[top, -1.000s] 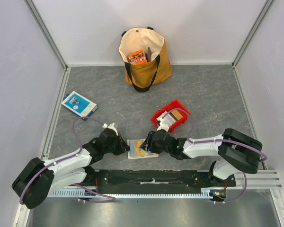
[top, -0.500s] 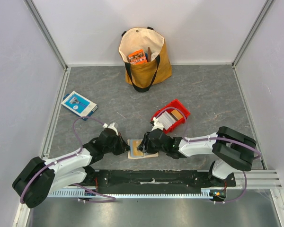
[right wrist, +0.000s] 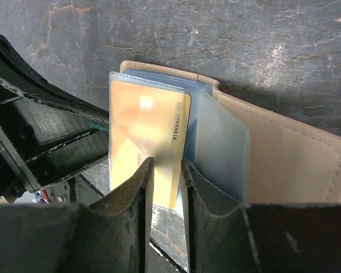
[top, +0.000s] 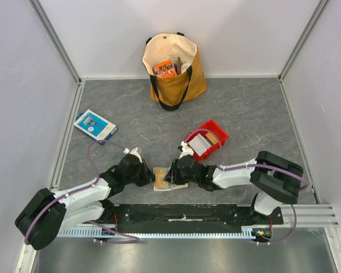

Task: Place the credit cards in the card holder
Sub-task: Insert the credit card into the card holder, then pick up the credit card from the storage box.

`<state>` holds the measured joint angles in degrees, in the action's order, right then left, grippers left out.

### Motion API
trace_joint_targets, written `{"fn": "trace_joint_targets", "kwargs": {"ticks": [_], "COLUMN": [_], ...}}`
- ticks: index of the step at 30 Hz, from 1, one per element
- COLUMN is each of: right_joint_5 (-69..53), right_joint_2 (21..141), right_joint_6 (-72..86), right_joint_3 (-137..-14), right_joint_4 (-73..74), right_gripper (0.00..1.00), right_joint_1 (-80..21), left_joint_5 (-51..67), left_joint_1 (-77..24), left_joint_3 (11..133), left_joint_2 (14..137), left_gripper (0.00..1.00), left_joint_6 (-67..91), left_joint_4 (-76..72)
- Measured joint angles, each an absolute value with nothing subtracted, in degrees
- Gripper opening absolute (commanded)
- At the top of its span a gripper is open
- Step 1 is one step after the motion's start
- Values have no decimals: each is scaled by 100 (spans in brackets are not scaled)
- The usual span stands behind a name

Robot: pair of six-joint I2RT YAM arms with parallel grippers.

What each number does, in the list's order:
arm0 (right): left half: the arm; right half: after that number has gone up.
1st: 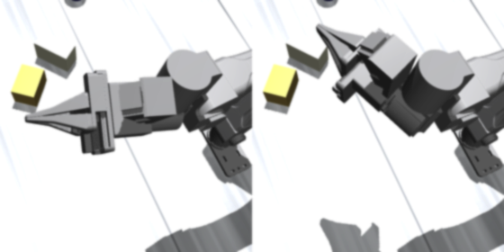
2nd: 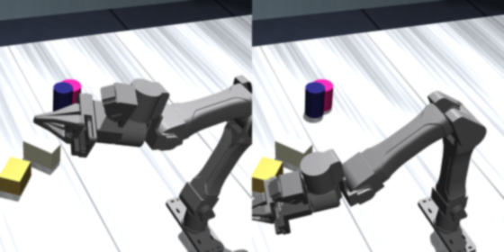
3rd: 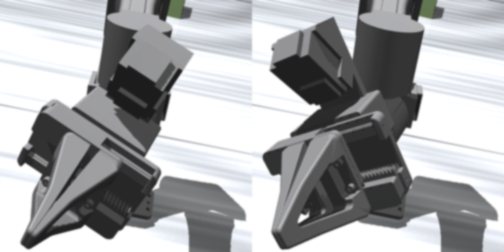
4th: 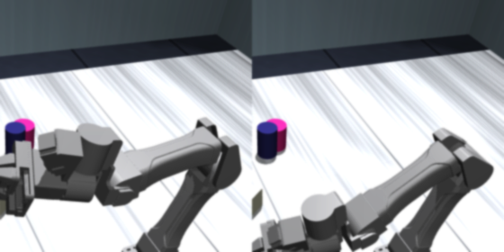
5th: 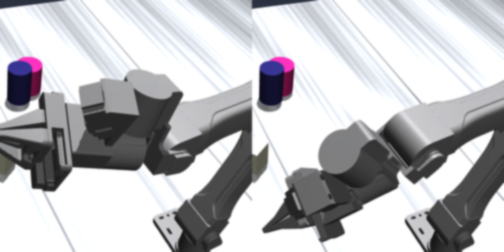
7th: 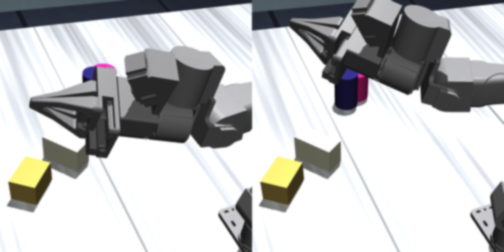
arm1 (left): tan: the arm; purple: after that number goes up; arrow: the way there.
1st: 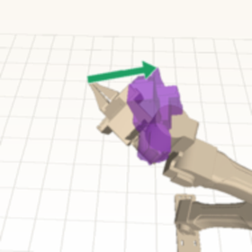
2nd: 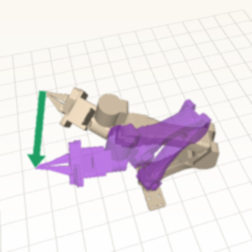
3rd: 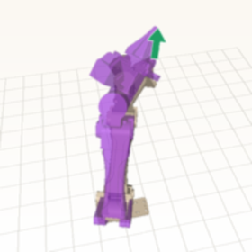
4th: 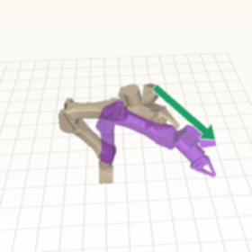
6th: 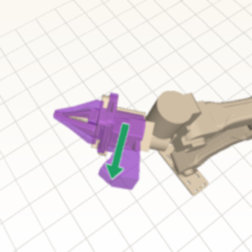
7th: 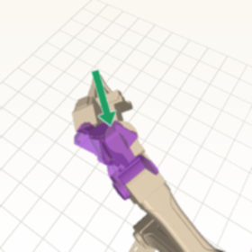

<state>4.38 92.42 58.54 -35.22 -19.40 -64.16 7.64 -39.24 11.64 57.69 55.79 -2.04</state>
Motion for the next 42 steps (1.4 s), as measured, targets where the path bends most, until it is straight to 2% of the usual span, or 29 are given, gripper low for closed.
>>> {"fn": "trace_joint_targets", "kwargs": {"ticks": [2, 6, 7, 12, 19, 23, 28, 34, 42], "right_joint_5": [445, 478, 491, 770, 1214, 1125, 375, -434, -1155], "right_joint_2": [9286, 9236, 9155, 8084, 6849, 6893, 7583, 8510, 9037], "right_joint_6": [5865, 5867, 5826, 5212, 3835, 2954, 2224, 1708, 1428], "right_joint_3": [-3518, -3514, -3514, -3710, -4606, -5043, -5312, -5391, -5669], "right_joint_4": [-1966, -1940, -1876, -963, 504, 1168, 1511, 1669, 1629], "right_gripper": [33, 53, 55, 69, 82, 82, 84, 85, 86], "right_joint_1": [-6414, -6414, -6416, -6302, -5015, -3933, -3026, -2633, -2344], "left_joint_5": [762, 760, 760, 764, 786, 816, 917, 952, 967], "left_joint_1": [-3924, -3924, -3924, -3924, -3924, -3927, -3927, -3924, -3927], "left_joint_3": [1164, 1164, 1164, 1190, 1404, 1551, 1697, 1841, 1962], "left_joint_2": [5769, 5756, 5749, 5728, 5721, 5721, 5765, 5946, 6086], "left_gripper": [2, 2, 2, 2, 2, 2, 2, 2, 2], "left_joint_6": [5577, 5575, 5575, 5516, 5365, 5280, 5181, 5096, 5043], "left_joint_4": [-202, -191, -187, -115, 281, 440, 519, 593, 600]}}
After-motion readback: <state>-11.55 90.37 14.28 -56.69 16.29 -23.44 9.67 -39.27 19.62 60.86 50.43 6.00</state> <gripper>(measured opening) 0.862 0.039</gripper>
